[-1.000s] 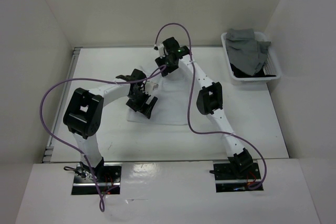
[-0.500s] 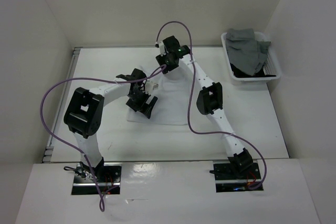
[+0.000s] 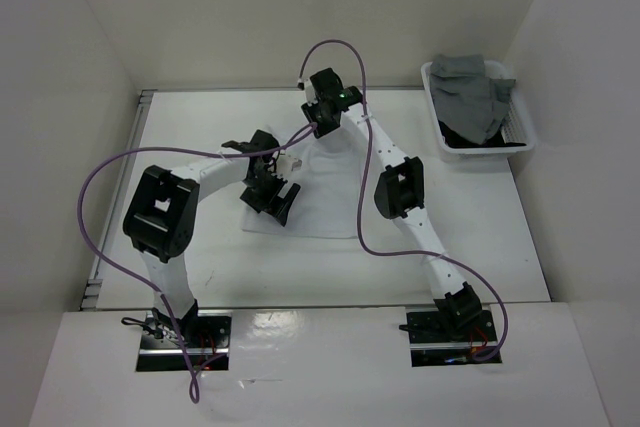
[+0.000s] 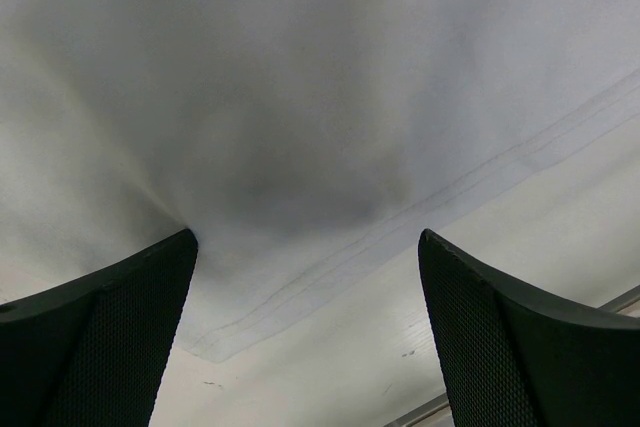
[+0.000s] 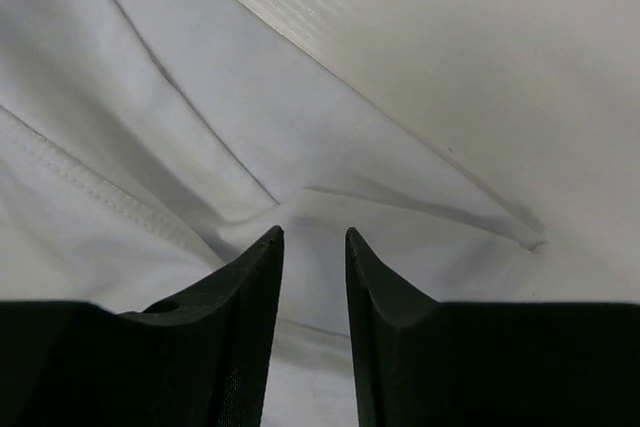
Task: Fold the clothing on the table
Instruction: Flatten the skirt out
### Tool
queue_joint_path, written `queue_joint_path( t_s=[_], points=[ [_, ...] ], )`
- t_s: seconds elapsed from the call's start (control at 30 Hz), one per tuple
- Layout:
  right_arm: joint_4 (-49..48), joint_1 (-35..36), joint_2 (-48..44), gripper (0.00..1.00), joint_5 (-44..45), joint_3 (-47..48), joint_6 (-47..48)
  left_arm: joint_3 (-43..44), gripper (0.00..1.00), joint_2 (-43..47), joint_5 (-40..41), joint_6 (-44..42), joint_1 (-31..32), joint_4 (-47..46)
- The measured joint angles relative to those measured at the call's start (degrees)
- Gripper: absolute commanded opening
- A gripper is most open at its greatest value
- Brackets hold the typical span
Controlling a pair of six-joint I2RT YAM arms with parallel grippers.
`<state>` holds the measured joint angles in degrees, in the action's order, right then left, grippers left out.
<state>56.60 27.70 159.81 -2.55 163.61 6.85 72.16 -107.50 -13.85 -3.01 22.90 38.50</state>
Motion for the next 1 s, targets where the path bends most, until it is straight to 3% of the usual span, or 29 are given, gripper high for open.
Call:
queue_joint_path(
  t_s=[0.53, 0.6, 0.77, 0.9, 1.0],
  points=[
    [0.02, 0.68, 2.29, 0.38, -1.14, 0.0, -0.52, 0.76, 0.97, -0.55, -0.11, -0.02, 0.0, 0.81],
    [0.02, 1.18, 2.29, 0.43, -1.2, 0.02, -0.79, 0.76, 0.97, -0.55, -0.11, -0.02, 0.0, 0.81],
    [0.02, 3.08, 2.29, 0.64, -1.77, 0.02, -1.4, 0.76, 0.97, -0.55, -0.11, -0.02, 0.0, 0.83],
    [0.02, 4.39, 2.29, 0.64, -2.45, 0.02, -1.27, 0.96, 0.97, -0.76, -0.11, 0.0, 0.0, 0.94],
    [0.02, 4.76, 2.29, 0.54, -2.54, 0.02, -1.31, 1.14, 0.97, -0.9, -0.31, 0.09, -0.15, 1.09]
  ],
)
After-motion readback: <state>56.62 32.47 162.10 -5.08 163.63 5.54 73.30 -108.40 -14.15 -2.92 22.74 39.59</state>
